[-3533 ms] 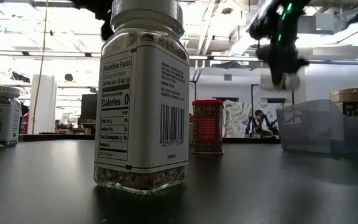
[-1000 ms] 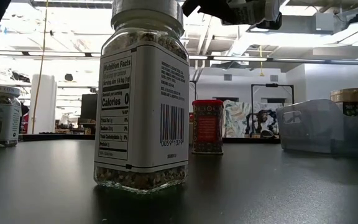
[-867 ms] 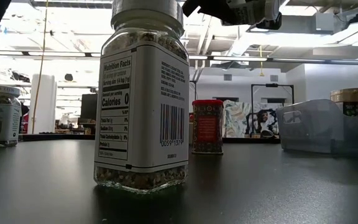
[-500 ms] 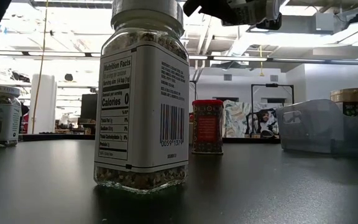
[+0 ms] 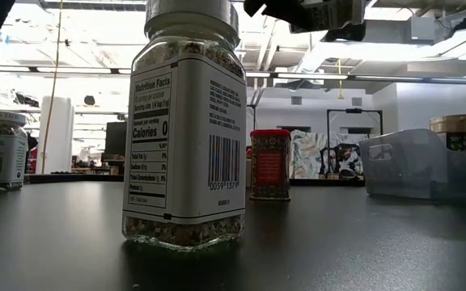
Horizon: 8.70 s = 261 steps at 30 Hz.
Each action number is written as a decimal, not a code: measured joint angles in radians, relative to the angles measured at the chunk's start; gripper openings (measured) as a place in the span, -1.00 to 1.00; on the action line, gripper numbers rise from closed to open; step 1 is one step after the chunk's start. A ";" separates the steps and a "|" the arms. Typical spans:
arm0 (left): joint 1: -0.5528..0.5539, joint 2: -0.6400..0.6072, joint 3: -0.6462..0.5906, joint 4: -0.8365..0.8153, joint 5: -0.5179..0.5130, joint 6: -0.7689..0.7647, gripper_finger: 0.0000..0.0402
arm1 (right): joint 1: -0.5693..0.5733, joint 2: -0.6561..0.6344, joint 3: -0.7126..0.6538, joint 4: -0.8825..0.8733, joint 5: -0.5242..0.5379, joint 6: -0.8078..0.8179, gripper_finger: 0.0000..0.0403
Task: Sort spices by type
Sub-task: Put the top right white seasoning bottle into the transparent bin
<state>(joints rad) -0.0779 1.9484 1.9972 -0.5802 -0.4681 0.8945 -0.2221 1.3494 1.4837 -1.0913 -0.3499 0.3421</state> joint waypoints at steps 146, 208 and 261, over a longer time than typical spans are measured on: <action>-0.187 -0.052 -0.114 -0.070 0.222 -1.094 0.58 | 0.814 -0.091 -0.120 -0.352 0.455 0.612 0.08; -0.464 -0.491 -0.857 0.593 0.107 -1.326 0.58 | 1.182 0.274 -0.319 -0.024 0.238 0.723 0.16; -0.467 -0.491 -0.856 0.593 0.107 -1.335 0.58 | 1.191 0.274 -0.319 -0.083 0.288 0.645 0.30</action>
<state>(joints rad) -0.5446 1.4574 1.1412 0.0132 -0.3611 -0.4400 0.9691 1.6230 1.1645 -1.1740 -0.0620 0.9867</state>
